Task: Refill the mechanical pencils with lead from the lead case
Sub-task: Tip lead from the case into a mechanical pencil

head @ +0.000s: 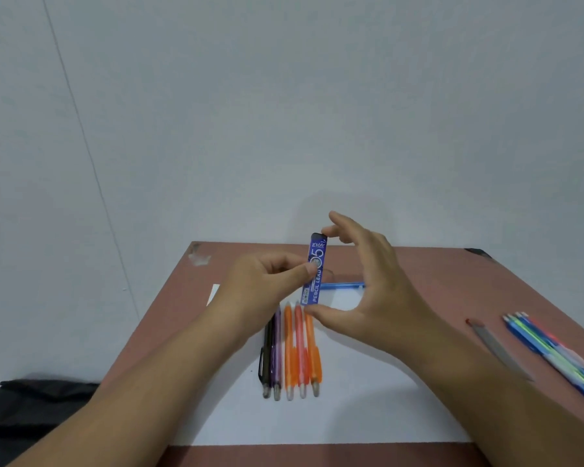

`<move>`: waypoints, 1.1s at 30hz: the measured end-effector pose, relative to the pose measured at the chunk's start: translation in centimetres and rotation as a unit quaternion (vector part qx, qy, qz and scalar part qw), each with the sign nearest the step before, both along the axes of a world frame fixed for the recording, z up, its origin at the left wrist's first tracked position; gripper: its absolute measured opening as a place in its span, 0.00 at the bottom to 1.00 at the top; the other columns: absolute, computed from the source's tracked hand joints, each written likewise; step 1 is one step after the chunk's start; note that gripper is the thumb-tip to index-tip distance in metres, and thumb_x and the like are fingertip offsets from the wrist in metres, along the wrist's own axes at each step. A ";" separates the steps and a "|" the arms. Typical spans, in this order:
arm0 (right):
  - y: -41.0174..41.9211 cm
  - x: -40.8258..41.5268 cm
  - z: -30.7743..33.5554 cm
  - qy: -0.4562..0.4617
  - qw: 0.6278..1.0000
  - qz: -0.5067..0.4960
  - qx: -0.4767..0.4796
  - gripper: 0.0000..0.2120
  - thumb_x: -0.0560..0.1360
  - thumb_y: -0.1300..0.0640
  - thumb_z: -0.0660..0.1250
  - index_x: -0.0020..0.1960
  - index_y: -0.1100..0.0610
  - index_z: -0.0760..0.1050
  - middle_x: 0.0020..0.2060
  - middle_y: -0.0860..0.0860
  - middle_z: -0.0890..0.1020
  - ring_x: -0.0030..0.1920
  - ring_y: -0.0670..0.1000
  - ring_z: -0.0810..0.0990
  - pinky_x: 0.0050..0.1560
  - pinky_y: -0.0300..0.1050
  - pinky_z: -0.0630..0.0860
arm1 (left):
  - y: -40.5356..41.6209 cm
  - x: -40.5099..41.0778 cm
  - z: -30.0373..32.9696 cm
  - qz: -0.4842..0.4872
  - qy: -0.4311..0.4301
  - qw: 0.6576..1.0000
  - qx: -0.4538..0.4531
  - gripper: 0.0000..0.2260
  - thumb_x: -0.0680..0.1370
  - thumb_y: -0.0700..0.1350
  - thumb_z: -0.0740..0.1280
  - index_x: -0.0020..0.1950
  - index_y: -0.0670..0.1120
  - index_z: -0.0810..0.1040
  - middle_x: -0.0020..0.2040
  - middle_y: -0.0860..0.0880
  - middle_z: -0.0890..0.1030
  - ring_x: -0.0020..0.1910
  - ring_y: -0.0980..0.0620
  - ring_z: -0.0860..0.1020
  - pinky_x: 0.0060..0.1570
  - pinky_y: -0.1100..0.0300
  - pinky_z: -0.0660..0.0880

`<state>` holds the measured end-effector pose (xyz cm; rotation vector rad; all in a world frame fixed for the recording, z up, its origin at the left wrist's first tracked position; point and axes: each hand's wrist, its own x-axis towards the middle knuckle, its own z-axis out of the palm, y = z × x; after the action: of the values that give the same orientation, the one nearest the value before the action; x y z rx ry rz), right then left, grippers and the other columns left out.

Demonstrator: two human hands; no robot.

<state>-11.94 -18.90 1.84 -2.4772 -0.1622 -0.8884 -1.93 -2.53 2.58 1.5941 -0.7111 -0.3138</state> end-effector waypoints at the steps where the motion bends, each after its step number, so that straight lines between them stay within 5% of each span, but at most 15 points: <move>1: -0.1 0.0 -0.1 0.009 1.000 0.001 0.012 0.50 0.66 0.45 0.81 0.79 0.38 0.54 0.69 0.32 0.67 0.73 0.45 0.66 0.69 0.46 0.70 | 0.0 0.0 0.0 0.005 0.000 1.000 0.004 0.06 0.78 0.49 0.71 0.46 0.49 0.87 0.41 0.52 0.87 0.41 0.59 0.83 0.47 0.63 0.76; 4: -0.5 0.2 -0.2 0.054 0.990 0.013 0.129 0.45 0.67 0.44 0.81 0.77 0.36 0.59 0.68 0.34 0.72 0.69 0.42 0.72 0.64 0.41 0.74 | -0.1 -0.1 0.0 0.010 0.007 1.000 -0.011 0.06 0.78 0.45 0.71 0.46 0.46 0.87 0.36 0.55 0.85 0.34 0.64 0.79 0.38 0.72 0.72; 7: -1.0 0.7 0.0 0.083 0.926 0.087 0.357 0.26 0.76 0.53 0.74 0.72 0.43 0.72 0.61 0.44 0.83 0.61 0.48 0.82 0.57 0.45 0.78 | -0.1 -0.1 0.0 -0.001 0.011 1.000 -0.019 0.06 0.78 0.44 0.71 0.48 0.44 0.87 0.35 0.56 0.84 0.32 0.65 0.78 0.35 0.75 0.70; 10: -1.3 0.9 -0.2 0.111 0.900 0.110 0.407 0.16 0.79 0.54 0.68 0.66 0.50 0.79 0.58 0.49 0.86 0.59 0.52 0.84 0.56 0.51 0.75 | -0.2 -0.5 0.1 -0.012 0.007 1.000 -0.003 0.06 0.77 0.46 0.71 0.48 0.46 0.87 0.36 0.56 0.85 0.33 0.65 0.78 0.36 0.75 0.70; 14: -1.4 1.2 -0.8 0.123 0.865 0.139 0.466 0.18 0.79 0.51 0.66 0.65 0.56 0.81 0.59 0.58 0.84 0.61 0.63 0.81 0.65 0.71 0.70 | -0.6 -1.1 -0.1 -0.013 0.013 1.000 0.004 0.06 0.77 0.47 0.72 0.46 0.46 0.87 0.34 0.56 0.83 0.32 0.65 0.77 0.35 0.74 0.70; 19: -1.9 1.2 -0.7 0.126 0.832 0.185 0.507 0.19 0.79 0.50 0.64 0.64 0.61 0.80 0.63 0.64 0.81 0.67 0.72 0.73 0.69 0.78 0.60 | -0.6 -1.3 0.1 -0.023 0.022 0.999 -0.009 0.07 0.77 0.46 0.71 0.44 0.44 0.87 0.31 0.57 0.82 0.30 0.64 0.76 0.33 0.75 0.69; 24: -1.7 1.1 -0.3 0.130 0.806 0.211 0.537 0.19 0.80 0.52 0.60 0.59 0.63 0.83 0.60 0.64 0.82 0.59 0.67 0.79 0.68 0.75 0.65 | -0.5 -1.7 0.4 -0.032 0.017 0.999 -0.006 0.06 0.76 0.47 0.72 0.44 0.46 0.87 0.38 0.54 0.86 0.35 0.64 0.80 0.39 0.74 0.72; 29: -1.6 1.2 -0.3 0.137 0.779 0.230 0.567 0.22 0.79 0.49 0.60 0.59 0.65 0.82 0.60 0.64 0.82 0.60 0.64 0.79 0.68 0.71 0.68 | -0.5 -1.5 0.2 -0.040 0.007 0.999 0.004 0.10 0.72 0.53 0.72 0.46 0.49 0.88 0.44 0.51 0.87 0.45 0.54 0.85 0.54 0.57 0.78; 33: -1.3 1.3 -0.1 0.131 0.772 0.234 0.577 0.20 0.78 0.48 0.62 0.55 0.62 0.84 0.55 0.61 0.83 0.55 0.60 0.81 0.60 0.62 0.75 | -0.6 -1.6 0.2 -0.043 -0.001 0.999 0.004 0.06 0.74 0.50 0.73 0.44 0.49 0.88 0.45 0.51 0.87 0.49 0.53 0.85 0.60 0.52 0.77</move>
<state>-10.62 -20.16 1.71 -1.2578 -0.0801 -0.2322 -3.50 -3.11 2.79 1.5746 -0.7818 -0.3782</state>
